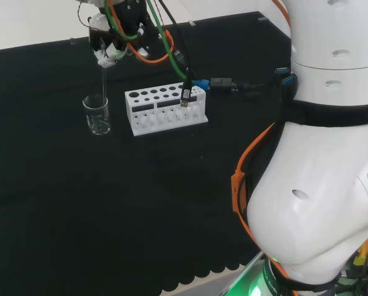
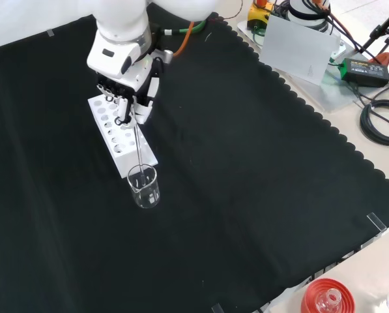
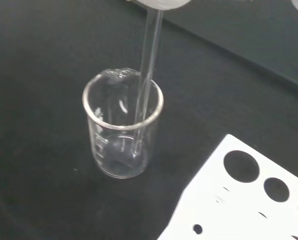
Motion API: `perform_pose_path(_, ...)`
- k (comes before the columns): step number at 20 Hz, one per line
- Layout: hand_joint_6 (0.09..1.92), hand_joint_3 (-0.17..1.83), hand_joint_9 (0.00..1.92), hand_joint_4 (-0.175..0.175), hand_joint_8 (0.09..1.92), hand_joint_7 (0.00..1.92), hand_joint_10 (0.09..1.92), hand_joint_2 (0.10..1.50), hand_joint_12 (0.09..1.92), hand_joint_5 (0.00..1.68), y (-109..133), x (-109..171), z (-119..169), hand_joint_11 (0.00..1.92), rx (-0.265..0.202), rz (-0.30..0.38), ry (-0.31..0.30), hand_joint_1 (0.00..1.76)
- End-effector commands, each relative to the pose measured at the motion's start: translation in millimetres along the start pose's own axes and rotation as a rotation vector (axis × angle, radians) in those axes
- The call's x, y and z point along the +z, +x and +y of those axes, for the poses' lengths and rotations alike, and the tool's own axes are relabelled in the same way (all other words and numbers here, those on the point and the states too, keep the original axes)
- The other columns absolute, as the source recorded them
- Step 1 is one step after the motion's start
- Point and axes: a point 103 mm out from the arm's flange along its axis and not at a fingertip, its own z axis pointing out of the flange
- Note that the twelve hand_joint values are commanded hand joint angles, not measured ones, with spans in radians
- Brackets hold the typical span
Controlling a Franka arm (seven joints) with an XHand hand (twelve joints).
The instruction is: Stir in the beaker to the left of the white test tube rack with the glass rod.
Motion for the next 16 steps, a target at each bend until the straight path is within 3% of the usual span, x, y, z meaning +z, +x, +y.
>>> perform_pose_path(1, 0.77, -0.17, 1.92, -0.175, 0.63, 1.68, 0.33, 1.12, 0.57, 1.15, 23, -7, 4, 1.78, -0.025, -0.009, -0.008, 1.2)
perform_pose_path(6, 0.77, -0.17, 1.92, -0.175, 0.63, 1.68, 0.33, 1.12, 0.57, 1.15, 30, -11, 13, 1.78, -0.031, -0.011, -0.02, 1.2)
perform_pose_path(16, 0.77, -0.17, 1.92, -0.175, 0.63, 1.68, 0.33, 1.12, 0.57, 1.15, 13, -6, 27, 1.78, -0.021, -0.007, -0.018, 1.2)
